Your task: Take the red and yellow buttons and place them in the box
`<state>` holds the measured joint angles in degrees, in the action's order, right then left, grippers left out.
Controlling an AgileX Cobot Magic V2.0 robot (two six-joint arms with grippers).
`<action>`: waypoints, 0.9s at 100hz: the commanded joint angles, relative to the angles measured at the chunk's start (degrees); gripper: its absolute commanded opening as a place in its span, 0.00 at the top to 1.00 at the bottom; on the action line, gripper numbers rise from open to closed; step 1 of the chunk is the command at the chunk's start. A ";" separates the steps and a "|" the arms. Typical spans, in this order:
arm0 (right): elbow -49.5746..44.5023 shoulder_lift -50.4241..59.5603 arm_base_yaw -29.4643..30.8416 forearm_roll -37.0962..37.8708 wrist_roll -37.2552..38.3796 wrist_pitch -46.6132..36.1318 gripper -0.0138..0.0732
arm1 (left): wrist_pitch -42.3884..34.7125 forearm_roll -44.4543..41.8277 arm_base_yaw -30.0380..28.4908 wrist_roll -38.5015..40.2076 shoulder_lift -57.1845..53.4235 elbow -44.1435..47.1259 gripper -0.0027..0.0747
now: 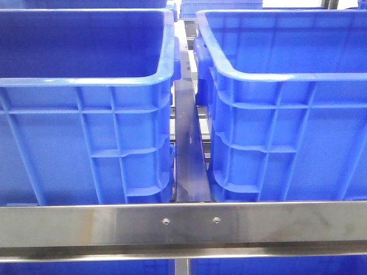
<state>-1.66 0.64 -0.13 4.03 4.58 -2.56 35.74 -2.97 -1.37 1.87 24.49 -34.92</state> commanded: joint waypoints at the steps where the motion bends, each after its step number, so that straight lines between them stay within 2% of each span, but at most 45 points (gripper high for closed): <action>1: 0.96 1.30 0.03 0.49 -0.13 -4.23 0.91 | -3.61 -0.07 0.05 0.64 4.57 -4.49 0.99; 7: 0.96 1.30 0.03 0.49 -0.13 -4.23 0.91 | -3.47 -0.07 0.05 0.64 6.71 -6.07 0.96; 14: 0.96 1.30 0.03 0.49 -0.13 -4.23 0.91 | -3.23 -0.07 0.05 0.64 9.09 -7.65 0.87; 33: 0.96 1.30 0.03 0.49 -0.13 -4.23 0.91 | -3.23 -0.07 0.05 0.64 14.17 -10.35 0.41; 40: 0.96 1.30 0.03 0.49 -0.13 -4.23 0.91 | -2.48 -0.07 0.05 0.64 16.30 -11.39 0.30; 46: 0.96 1.30 0.03 0.49 -0.13 -4.23 0.91 | -0.77 0.54 0.05 0.54 18.64 -12.74 0.26; 90: 0.96 1.30 0.03 0.49 -0.13 -4.23 0.91 | 7.73 2.08 5.40 0.54 41.01 -26.90 0.27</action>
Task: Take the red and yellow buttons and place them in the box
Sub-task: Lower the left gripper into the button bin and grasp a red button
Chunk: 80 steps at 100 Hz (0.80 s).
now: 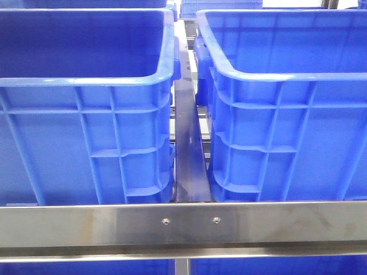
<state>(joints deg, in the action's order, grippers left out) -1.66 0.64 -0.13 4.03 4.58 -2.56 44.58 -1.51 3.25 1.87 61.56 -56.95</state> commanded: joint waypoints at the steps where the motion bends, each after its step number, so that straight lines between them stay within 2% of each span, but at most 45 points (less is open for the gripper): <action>1: 0.96 1.30 0.03 0.49 -0.13 -4.23 0.91 | -0.72 0.61 0.78 0.54 4.34 -5.14 0.27; 29: 0.96 1.30 0.03 0.49 -0.13 -4.23 0.91 | 8.82 0.73 0.78 0.54 19.96 -16.68 0.27; 80: 0.96 1.30 0.03 0.49 -0.13 -4.23 0.91 | 10.06 4.42 0.78 -0.43 37.30 -27.31 0.27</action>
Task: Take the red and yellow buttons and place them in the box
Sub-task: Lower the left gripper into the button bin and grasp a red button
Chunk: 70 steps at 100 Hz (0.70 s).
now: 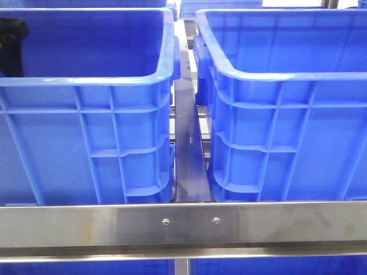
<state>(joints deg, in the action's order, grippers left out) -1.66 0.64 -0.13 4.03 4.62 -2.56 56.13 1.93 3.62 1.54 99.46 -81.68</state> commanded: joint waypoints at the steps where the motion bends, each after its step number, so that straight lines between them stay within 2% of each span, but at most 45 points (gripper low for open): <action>1: 0.96 1.30 0.03 0.49 -0.17 -4.23 0.91 | -1.49 0.98 0.41 -0.10 -0.40 -2.61 0.27; 40: 0.96 1.30 0.03 0.49 -0.17 -4.23 0.91 | -3.88 0.43 0.41 -0.10 4.74 -4.02 0.30; 51: 0.96 1.30 0.03 0.49 -0.17 -4.23 0.91 | -4.37 0.43 0.41 -0.10 4.74 -4.02 0.39; 70: 0.96 1.30 0.03 0.49 -0.17 -4.23 0.91 | -5.44 0.33 0.41 -0.10 4.74 -4.02 0.65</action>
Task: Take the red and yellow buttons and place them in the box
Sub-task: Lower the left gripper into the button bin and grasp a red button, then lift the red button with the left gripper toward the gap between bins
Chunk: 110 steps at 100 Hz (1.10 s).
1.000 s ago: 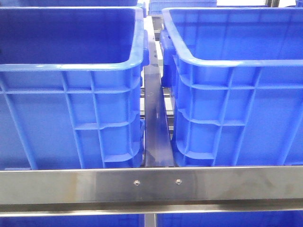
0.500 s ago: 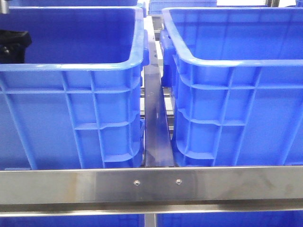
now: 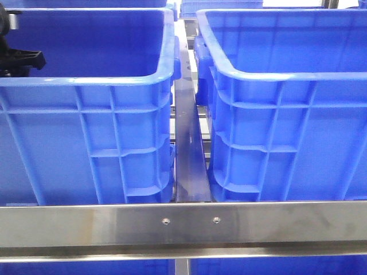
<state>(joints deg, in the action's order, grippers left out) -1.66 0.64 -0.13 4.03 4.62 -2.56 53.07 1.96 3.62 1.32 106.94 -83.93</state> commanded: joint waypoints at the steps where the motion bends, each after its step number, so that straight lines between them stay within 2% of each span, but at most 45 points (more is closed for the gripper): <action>1: 0.96 1.30 0.03 0.49 -0.17 -4.23 0.91 | -2.36 0.30 0.41 0.11 -2.85 -1.78 0.66; 8: 0.96 1.30 0.03 0.49 -0.17 -4.23 0.91 | -2.39 0.30 0.41 0.11 -2.85 -1.78 0.75; 22: 0.96 1.30 0.03 0.49 -0.17 -4.23 0.91 | -1.93 0.30 0.41 0.11 -3.20 -1.78 0.83; 48: 0.96 1.30 0.03 0.49 -0.17 -4.23 0.91 | -0.45 2.11 0.41 -0.01 -9.51 -1.27 0.83; 73: 0.96 1.30 0.03 0.49 -0.17 -4.23 0.91 | -0.93 5.00 2.20 -6.41 -18.94 2.45 0.83; 110: 0.96 1.30 0.03 0.49 -0.17 -4.23 0.91 | -0.58 11.91 10.13 -14.69 -27.37 6.35 0.83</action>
<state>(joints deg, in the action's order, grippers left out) -1.66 0.64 -0.13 4.03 4.62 -2.56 54.63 10.34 11.19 -10.69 82.58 -76.39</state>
